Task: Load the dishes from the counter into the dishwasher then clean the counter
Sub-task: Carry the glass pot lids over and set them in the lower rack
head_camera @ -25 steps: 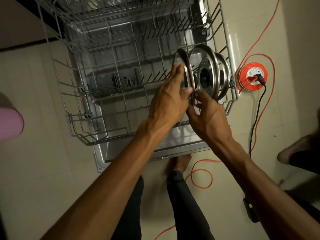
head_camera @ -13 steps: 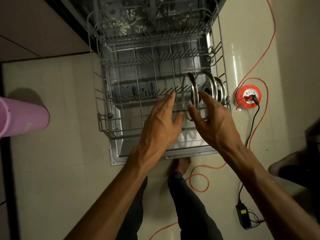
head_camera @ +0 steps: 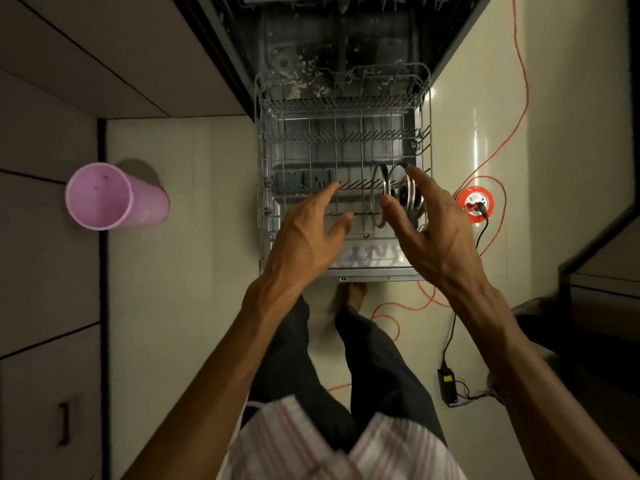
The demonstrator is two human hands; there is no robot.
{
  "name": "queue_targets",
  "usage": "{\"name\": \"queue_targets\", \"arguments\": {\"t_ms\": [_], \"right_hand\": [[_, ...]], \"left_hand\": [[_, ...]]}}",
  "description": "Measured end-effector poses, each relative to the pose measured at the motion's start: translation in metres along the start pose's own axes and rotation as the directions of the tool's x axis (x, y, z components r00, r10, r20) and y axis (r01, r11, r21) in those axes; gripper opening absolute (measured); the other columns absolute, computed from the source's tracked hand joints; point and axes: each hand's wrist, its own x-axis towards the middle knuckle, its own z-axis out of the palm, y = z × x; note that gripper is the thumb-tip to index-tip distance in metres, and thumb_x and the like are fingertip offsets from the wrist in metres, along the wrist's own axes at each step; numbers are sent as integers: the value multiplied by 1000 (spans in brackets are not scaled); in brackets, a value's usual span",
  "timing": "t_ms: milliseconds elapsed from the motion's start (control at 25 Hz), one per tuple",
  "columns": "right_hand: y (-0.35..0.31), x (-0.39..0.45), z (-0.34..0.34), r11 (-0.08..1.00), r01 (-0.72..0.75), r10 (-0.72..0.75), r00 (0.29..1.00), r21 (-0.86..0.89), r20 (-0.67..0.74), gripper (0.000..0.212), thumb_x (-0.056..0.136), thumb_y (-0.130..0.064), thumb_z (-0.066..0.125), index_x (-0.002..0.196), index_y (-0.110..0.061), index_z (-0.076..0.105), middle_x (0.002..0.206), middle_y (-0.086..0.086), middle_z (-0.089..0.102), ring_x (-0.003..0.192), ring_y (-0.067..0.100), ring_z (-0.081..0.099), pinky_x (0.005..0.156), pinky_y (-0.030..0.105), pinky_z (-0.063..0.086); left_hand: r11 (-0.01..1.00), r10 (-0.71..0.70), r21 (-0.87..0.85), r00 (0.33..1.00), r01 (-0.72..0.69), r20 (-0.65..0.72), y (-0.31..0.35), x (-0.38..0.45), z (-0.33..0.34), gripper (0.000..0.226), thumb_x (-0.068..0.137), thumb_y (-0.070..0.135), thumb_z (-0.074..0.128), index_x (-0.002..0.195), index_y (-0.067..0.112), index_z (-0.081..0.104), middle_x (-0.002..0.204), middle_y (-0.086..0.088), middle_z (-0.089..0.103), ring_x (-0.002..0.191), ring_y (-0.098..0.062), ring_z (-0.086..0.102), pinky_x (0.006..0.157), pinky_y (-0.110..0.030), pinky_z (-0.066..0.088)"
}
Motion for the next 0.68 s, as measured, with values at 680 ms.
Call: {"name": "queue_targets", "arguments": {"t_ms": [680], "right_hand": [[-144,-60,-67,938,342,-347,923,55,169,87,84,-75,31,152,-21,26,156,3,34,140,15,34,109,31,32]], "left_hand": [[981,-83,-194,872,-14,-482,68,-161,-89,55,96,44,55,146,25,42,149,7,45,132,2,38,100,-3,27]]}}
